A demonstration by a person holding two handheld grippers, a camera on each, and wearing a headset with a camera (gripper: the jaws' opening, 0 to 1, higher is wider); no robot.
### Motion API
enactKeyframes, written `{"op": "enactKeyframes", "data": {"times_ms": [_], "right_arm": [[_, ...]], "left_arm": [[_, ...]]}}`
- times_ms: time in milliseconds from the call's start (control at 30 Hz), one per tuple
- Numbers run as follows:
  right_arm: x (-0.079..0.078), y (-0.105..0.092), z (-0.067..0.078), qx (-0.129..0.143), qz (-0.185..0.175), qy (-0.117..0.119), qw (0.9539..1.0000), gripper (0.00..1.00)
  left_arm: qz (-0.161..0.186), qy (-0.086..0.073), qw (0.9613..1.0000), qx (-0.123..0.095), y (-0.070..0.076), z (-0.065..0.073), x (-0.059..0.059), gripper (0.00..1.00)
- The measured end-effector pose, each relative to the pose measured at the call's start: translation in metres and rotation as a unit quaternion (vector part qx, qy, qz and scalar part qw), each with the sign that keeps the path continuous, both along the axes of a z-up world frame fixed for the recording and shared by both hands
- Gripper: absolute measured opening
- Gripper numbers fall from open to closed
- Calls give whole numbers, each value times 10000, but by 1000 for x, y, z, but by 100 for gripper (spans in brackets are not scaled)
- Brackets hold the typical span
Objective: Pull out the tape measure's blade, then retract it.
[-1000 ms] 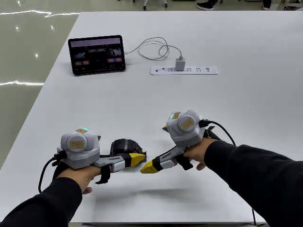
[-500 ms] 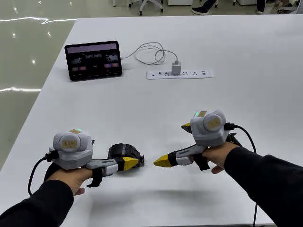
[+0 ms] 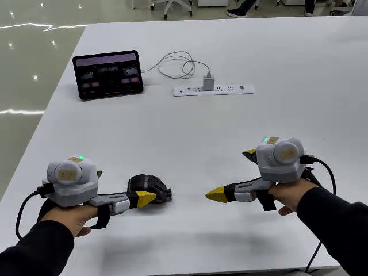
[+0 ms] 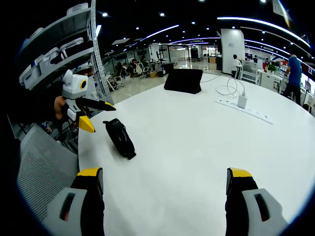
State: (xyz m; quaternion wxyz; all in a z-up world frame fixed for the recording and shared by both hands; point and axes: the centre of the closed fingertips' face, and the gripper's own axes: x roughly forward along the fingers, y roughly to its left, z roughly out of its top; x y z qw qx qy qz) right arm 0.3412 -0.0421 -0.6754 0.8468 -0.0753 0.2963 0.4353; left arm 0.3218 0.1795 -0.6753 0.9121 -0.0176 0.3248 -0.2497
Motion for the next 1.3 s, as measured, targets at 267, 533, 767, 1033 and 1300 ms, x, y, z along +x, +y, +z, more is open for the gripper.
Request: {"op": "enactKeyframes", "data": {"times_ms": [267,533,767,1033,1300], "right_arm": [[-6,-35,1,47,-386,37,9992,100],[-14,-63,2,-94,-578,-13,9983,100],[-25,-84,10,-168,-692,-79,9974,100],[-31,-113,16,-266,-876,-134,9957,100],[-41,-128,18,-281,-1010,-132,9944,100]], "left_arm": [[-35,-87,10000,12,4,8,-5,100],[-33,-86,10000,32,13,7,-18,100],[86,-196,9998,22,28,15,-23,100],[51,-95,9997,219,39,16,-27,100],[67,-169,9998,65,40,26,-27,100]]}}
